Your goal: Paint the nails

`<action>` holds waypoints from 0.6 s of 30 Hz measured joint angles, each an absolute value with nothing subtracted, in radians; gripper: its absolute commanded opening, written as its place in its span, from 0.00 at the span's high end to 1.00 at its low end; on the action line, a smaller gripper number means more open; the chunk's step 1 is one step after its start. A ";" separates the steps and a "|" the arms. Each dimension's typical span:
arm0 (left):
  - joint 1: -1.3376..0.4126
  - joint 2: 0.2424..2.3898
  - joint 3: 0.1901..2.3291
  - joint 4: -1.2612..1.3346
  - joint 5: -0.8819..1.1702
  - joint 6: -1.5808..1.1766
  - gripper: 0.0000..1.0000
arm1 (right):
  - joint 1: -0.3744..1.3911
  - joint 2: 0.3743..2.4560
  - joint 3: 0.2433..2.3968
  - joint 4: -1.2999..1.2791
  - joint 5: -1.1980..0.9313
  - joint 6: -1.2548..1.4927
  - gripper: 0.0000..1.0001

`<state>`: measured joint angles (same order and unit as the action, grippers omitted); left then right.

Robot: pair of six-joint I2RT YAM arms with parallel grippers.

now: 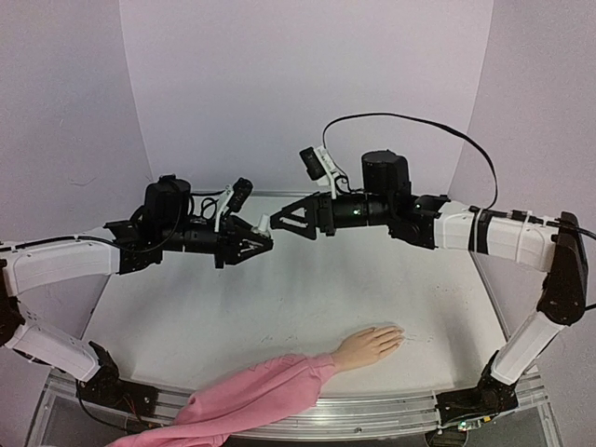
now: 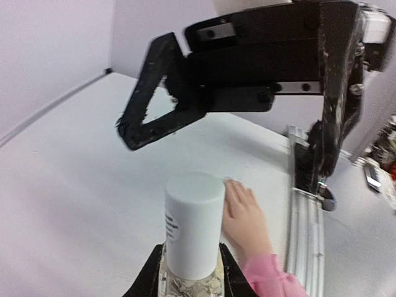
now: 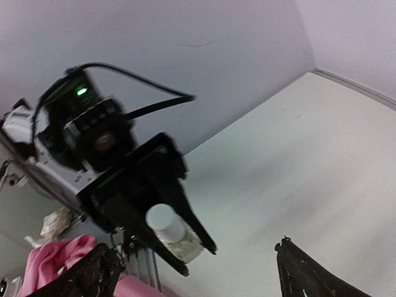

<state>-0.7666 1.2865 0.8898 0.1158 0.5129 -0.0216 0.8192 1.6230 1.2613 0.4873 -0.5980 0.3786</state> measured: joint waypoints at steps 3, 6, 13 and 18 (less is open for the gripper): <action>-0.753 1.310 0.907 0.118 0.742 -0.063 1.00 | 0.835 1.623 1.249 0.542 -0.737 0.369 0.37; -0.759 1.334 0.921 0.123 0.884 -0.093 1.00 | 0.850 1.623 1.245 0.589 -0.826 0.376 0.52; -0.760 1.363 0.929 0.124 1.022 -0.131 1.00 | 0.849 1.645 1.244 0.675 -0.909 0.411 0.64; -0.760 1.373 0.937 0.124 1.049 -0.133 1.00 | 0.850 1.678 1.244 0.688 -0.935 0.421 0.63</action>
<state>-0.7605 1.3731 0.9367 0.1242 1.0489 -0.1333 0.8497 1.6779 1.2442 0.6876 -0.9352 0.4210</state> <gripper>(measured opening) 0.212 0.374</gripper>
